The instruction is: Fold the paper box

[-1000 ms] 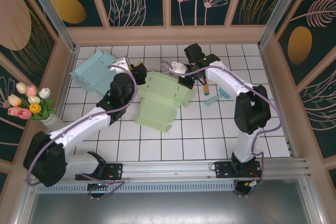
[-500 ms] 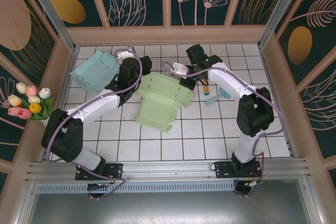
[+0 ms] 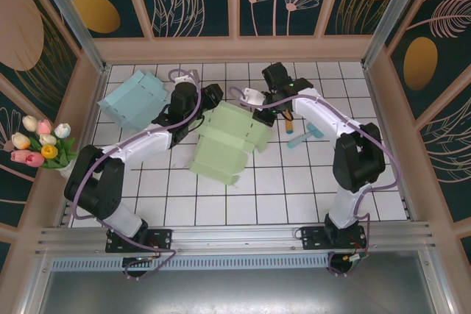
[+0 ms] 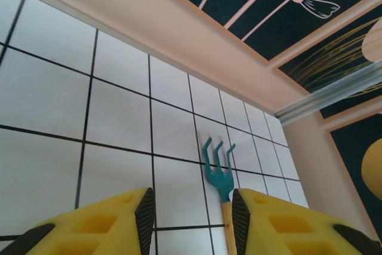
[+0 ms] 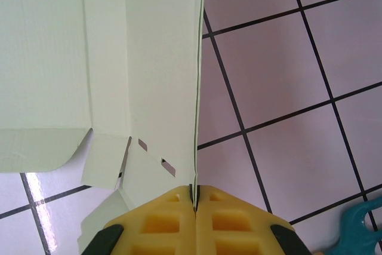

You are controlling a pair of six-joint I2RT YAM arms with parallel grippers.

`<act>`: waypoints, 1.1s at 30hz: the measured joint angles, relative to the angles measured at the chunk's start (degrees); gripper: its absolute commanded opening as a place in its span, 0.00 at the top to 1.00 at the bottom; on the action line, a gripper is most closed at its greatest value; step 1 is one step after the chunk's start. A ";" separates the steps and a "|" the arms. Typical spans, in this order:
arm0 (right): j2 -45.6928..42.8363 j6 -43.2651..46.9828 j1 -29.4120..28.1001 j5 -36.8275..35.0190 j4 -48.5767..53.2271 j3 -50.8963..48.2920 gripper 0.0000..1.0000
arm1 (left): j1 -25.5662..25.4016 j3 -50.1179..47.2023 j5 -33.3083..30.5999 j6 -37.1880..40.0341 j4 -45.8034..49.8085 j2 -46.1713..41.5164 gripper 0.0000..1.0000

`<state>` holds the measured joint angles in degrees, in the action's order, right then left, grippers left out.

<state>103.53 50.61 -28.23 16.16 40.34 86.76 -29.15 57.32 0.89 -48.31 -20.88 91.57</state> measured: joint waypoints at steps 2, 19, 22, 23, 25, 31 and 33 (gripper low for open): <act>-0.24 0.00 0.09 -0.04 -0.26 -0.31 1.00 | 0.00 -0.35 1.31 -1.05 -0.22 0.22 0.59; -0.90 0.02 0.17 -0.22 -1.09 -0.70 1.00 | -0.57 -8.13 3.26 -9.49 -6.93 -0.42 0.49; -1.01 0.02 0.17 -0.22 -1.09 -0.92 1.00 | -1.05 -9.01 2.75 -10.56 -7.41 -0.87 0.46; -1.05 0.02 0.17 -0.22 -1.09 -1.03 1.00 | -1.25 -9.22 2.47 -10.75 -7.45 -1.11 0.46; -1.05 0.02 0.17 -0.20 -1.09 -1.18 1.00 | -1.60 -9.55 1.79 -11.50 -7.56 -1.53 0.46; -1.05 0.02 0.17 -0.22 -1.09 -1.29 1.00 | -1.73 -11.15 1.42 -15.02 -10.40 -1.62 0.46; -1.05 0.02 0.17 -0.20 -1.11 -1.40 1.00 | -1.73 -11.15 1.16 -14.69 -10.36 -1.66 0.46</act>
<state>102.48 50.63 -28.05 15.97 39.22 85.36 -30.87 46.17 2.04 -63.00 -31.24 89.91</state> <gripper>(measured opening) 0.067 0.543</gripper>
